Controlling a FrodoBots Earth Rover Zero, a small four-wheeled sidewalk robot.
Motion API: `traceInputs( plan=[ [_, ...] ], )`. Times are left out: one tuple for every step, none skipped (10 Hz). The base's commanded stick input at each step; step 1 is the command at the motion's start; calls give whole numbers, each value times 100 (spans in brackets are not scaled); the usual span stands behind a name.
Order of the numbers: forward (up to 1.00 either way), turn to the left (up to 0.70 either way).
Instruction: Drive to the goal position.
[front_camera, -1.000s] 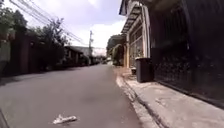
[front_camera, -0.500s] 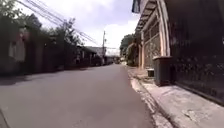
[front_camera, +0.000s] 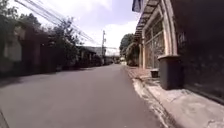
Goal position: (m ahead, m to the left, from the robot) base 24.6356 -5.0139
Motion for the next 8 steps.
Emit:
traceInputs(
  plan=[
    [70,2],
    [70,1],
    [70,2],
    [70,3],
    [70,3],
    [70,2],
    [70,2],
    [70,3]
  ],
)
